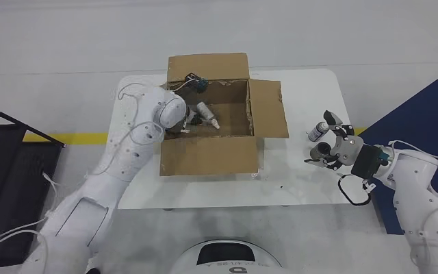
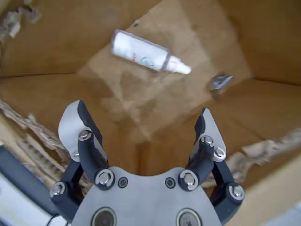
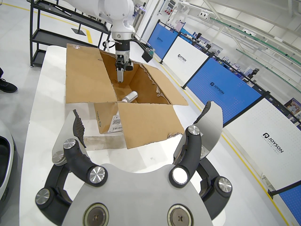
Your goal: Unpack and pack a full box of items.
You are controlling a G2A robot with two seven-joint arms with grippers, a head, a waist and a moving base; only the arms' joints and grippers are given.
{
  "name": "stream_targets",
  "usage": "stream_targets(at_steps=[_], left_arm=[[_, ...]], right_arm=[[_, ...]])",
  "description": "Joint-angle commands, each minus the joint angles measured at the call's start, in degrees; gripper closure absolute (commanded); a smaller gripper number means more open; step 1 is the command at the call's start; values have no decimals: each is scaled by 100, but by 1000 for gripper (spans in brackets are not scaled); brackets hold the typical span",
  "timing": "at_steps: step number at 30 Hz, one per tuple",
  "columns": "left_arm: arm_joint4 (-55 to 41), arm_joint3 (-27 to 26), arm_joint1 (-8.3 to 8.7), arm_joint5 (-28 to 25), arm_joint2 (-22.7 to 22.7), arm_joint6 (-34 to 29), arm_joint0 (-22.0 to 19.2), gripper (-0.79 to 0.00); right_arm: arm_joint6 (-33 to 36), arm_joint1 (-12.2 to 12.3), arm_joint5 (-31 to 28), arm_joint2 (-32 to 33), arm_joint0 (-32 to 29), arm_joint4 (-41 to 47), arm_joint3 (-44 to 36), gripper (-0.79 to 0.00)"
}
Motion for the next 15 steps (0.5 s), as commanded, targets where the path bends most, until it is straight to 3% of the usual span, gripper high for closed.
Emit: stream_targets(at_steps=[1, 10, 15], left_arm=[[62, 86, -95, -60, 290, 52, -167, -785], [-536, 227, -214, -722, 385, 185, -425, -785], [-500, 360, -209, -670, 344, 320, -372, -785]], right_arm=[[0, 0, 0, 0, 0, 0, 0, -785], [0, 0, 0, 0, 0, 0, 0, -785], [0, 0, 0, 0, 0, 0, 0, -785]])
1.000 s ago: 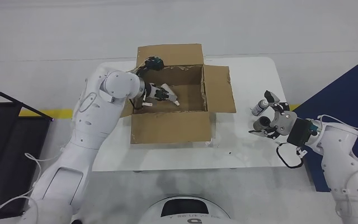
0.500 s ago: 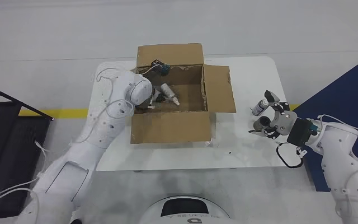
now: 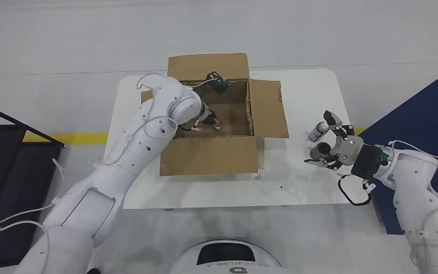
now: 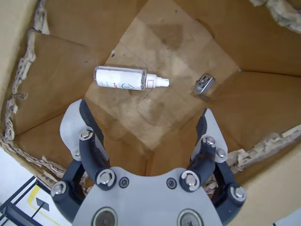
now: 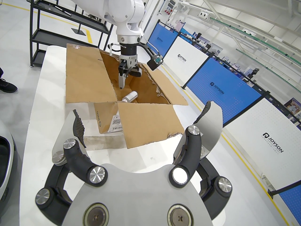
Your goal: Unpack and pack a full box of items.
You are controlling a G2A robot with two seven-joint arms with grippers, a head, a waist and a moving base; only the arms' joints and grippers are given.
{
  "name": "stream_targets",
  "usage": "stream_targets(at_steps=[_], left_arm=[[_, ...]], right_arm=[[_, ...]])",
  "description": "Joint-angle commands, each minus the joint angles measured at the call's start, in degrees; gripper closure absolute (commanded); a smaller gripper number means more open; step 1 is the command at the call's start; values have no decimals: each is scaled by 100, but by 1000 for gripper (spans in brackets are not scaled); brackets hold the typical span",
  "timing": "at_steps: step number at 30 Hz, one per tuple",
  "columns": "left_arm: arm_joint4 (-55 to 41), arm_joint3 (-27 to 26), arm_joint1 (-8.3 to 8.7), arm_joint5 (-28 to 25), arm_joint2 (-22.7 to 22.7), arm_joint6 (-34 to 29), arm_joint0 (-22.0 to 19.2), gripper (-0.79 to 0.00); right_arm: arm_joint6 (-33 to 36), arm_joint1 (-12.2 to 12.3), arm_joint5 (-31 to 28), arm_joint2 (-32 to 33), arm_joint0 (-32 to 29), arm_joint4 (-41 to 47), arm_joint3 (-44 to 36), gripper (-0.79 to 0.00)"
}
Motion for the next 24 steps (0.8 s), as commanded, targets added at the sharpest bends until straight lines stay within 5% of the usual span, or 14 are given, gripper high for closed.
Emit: stream_targets(at_steps=[1, 15, 24], left_arm=[[103, 135, -13, 34, 41, 124, -3, -785], [-378, 2004, -501, 595, 540, 1571, -409, -785], [-427, 2500, -683, 734, 612, 2204, -518, -785]], right_arm=[[0, 0, 0, 0, 0, 0, 0, -785], [0, 0, 0, 0, 0, 0, 0, -785], [0, 0, 0, 0, 0, 0, 0, -785]])
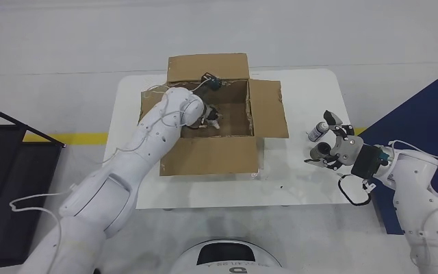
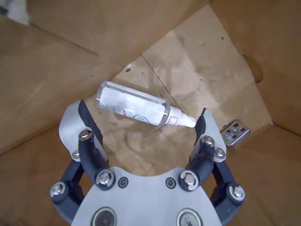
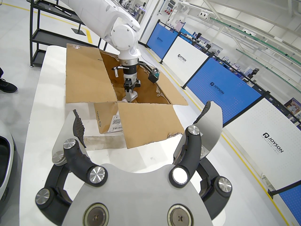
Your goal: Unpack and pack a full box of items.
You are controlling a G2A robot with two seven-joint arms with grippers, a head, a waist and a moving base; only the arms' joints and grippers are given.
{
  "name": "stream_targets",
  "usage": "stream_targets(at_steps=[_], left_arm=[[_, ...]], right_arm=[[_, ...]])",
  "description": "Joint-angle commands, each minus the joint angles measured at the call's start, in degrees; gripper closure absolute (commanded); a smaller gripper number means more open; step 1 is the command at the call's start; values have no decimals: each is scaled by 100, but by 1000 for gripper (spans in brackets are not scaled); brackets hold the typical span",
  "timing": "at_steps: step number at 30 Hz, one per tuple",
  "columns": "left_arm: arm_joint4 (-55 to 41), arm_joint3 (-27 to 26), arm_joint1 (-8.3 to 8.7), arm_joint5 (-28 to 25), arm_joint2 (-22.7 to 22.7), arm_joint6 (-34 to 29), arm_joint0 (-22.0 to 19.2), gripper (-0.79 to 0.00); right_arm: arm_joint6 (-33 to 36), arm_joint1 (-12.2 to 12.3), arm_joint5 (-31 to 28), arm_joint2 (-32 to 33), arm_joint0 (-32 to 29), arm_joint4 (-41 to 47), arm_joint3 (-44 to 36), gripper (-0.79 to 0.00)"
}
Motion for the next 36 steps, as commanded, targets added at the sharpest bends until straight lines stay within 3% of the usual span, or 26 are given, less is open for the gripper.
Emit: stream_targets(at_steps=[1, 14, 23, 36], left_arm=[[-113, 12, -21, 52, -55, 134, 10, -785], [-381, 403, -157, 199, -141, 225, 32, -785], [-480, 503, -234, -563, -81, -4, -68, -785], [-470, 818, -327, 231, -199, 273, -67, -785]], right_arm=[[0, 0, 0, 0, 0, 0, 0, -785], [0, 0, 0, 0, 0, 0, 0, -785], [0, 0, 0, 0, 0, 0, 0, -785], [0, 0, 0, 0, 0, 0, 0, -785]])
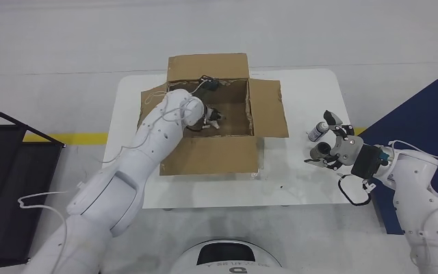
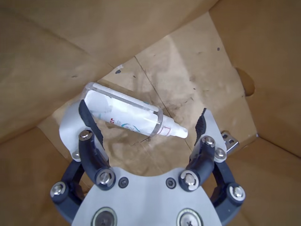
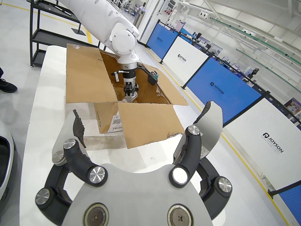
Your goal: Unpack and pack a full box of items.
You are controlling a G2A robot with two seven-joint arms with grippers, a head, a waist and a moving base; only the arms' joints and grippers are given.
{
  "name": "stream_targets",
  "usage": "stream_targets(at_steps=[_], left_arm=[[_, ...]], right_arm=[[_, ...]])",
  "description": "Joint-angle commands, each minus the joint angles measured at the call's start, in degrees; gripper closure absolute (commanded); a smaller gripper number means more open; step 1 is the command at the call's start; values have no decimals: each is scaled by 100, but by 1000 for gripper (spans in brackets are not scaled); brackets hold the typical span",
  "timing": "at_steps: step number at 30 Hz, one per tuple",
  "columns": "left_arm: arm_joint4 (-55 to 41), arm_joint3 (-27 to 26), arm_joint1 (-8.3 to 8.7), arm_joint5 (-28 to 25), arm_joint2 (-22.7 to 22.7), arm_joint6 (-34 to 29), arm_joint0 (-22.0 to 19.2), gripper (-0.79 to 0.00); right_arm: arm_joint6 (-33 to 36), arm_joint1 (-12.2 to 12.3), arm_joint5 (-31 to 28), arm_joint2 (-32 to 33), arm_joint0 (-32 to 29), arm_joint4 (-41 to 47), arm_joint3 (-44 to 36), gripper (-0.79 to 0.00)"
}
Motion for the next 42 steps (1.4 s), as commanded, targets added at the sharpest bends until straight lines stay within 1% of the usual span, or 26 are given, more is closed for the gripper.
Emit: stream_targets(at_steps=[1, 4, 8, 9, 10, 12, 13, 14, 15, 16, 17, 18, 20, 21, 30, 34, 38, 40, 42], left_arm=[[9, 49, -25, 127, 8, 37, 3, -785], [-28, 164, -64, 209, 4, 36, -15, -785], [-36, 313, -108, 128, 22, -24, -60, -785], [-26, 341, -118, 95, 32, -32, -71, -776], [-17, 364, -127, 51, 41, -34, -78, -745], [2, 410, -144, 11, 50, -8, -90, -637], [6, 428, -152, -1, 52, 1, -95, -505], [10, 445, -160, -15, 54, 3, -101, -391], [24, 461, -166, -33, 58, 9, -108, -357], [30, 478, -173, -48, 60, 12, -113, -280], [40, 494, -180, -75, 65, 8, -116, -231], [69, 513, -186, -100, 76, 9, -119, -148], [122, 546, -197, -160, 99, 6, -121, -25], [151, 560, -202, -193, 110, 5, -124, 0], [458, 638, -219, -542, 210, 38, -102, 0], [537, 518, -187, -621, 166, 192, -56, 0], [538, 161, -76, -686, -34, 445, 40, 0], [469, -121, 30, -782, -241, 566, 131, 0], [337, -488, 172, -953, -531, 634, 299, 0]], right_arm=[[0, 0, 0, 0, 0, 0, 0, -785], [0, 0, 0, 0, 0, 0, 0, -785], [0, 0, 0, 0, 0, 0, 0, -785], [0, 0, 0, 0, 0, 0, 0, -785], [0, 0, 0, 0, 0, 0, 0, -785], [0, 0, 0, 0, 0, 0, 0, -785], [0, 0, 0, 0, 0, 0, 0, -785], [0, 0, 0, 0, 0, 0, 0, -785], [0, 0, 0, 0, 0, 0, 0, -785], [0, 0, 0, 0, 0, 0, 0, -785], [0, 0, 0, 0, 0, 0, 0, -785], [0, 0, 0, 0, 0, 0, 0, -785], [0, 0, 0, 0, 0, 0, 0, -785], [0, 0, 0, 0, 0, 0, 0, -785], [0, 0, 0, 0, 0, 0, 0, -785], [0, 0, 0, 0, 0, 0, 0, -785], [0, 0, 0, 0, 0, 0, 0, -785], [0, 0, 0, 0, 0, 0, 0, -785], [0, 0, 0, 0, 0, 0, 0, -785]])
